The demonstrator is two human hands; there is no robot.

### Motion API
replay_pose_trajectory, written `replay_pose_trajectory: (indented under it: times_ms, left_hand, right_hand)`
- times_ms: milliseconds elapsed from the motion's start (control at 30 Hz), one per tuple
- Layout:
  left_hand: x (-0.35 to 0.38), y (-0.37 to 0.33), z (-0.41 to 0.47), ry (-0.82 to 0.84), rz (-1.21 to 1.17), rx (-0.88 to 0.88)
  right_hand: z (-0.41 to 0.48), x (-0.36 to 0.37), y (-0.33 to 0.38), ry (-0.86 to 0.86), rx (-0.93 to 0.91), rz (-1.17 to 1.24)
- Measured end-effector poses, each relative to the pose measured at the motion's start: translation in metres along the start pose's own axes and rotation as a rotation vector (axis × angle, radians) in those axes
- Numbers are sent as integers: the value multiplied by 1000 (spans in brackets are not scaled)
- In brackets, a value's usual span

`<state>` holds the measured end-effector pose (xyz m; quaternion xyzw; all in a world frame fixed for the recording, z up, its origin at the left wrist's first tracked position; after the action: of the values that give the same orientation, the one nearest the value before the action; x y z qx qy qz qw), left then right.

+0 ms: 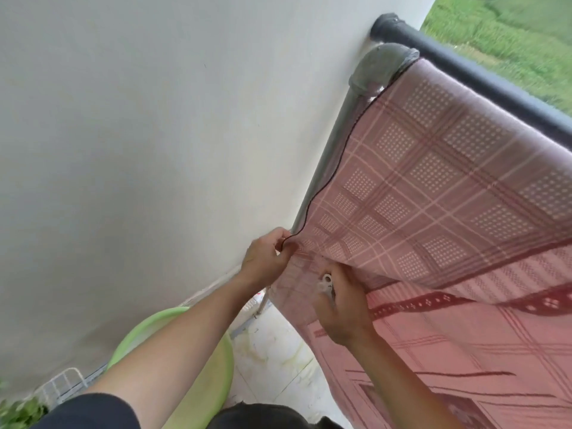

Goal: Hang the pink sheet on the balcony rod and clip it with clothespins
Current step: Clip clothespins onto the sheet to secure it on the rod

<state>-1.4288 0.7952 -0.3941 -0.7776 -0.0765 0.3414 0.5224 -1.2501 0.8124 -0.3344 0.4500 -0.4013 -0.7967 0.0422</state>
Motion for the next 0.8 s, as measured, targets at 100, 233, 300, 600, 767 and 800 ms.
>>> replay_pose_trajectory:
  times_ms: [100, 233, 300, 600, 767, 800]
  left_hand:
    - [-4, -12, 4, 6, -31, 10]
    - [-9, -39, 2, 66, -244, -26]
    - [-18, -67, -5, 91, -333, 38]
    - [-54, -184, -56, 109, -460, 321]
    - [-78, -190, -59, 28, -549, 320]
    - [-83, -189, -58, 10, -559, 309]
  right_hand:
    - [28, -37, 51, -95, -159, -5]
    - [49, -92, 103, -263, -248, -98]
    - [55, -121, 142, -366, -357, -215]
    - [102, -234, 251, -400, -317, -965]
    - [142, -240, 217, -185, -102, -729]
    - [148, -242, 219, -214, -119, -720]
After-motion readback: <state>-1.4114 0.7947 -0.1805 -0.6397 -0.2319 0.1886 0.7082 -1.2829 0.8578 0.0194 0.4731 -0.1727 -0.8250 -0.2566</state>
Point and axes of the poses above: each hand's wrist, its own z-axis towards the middle knuckle, its own x-axis out of the palm, y = z × x, the point moved 10 cm from there along z, towards the middle knuckle, and after that the axes turned 15 degrees about -x, right-handed, at the moved point
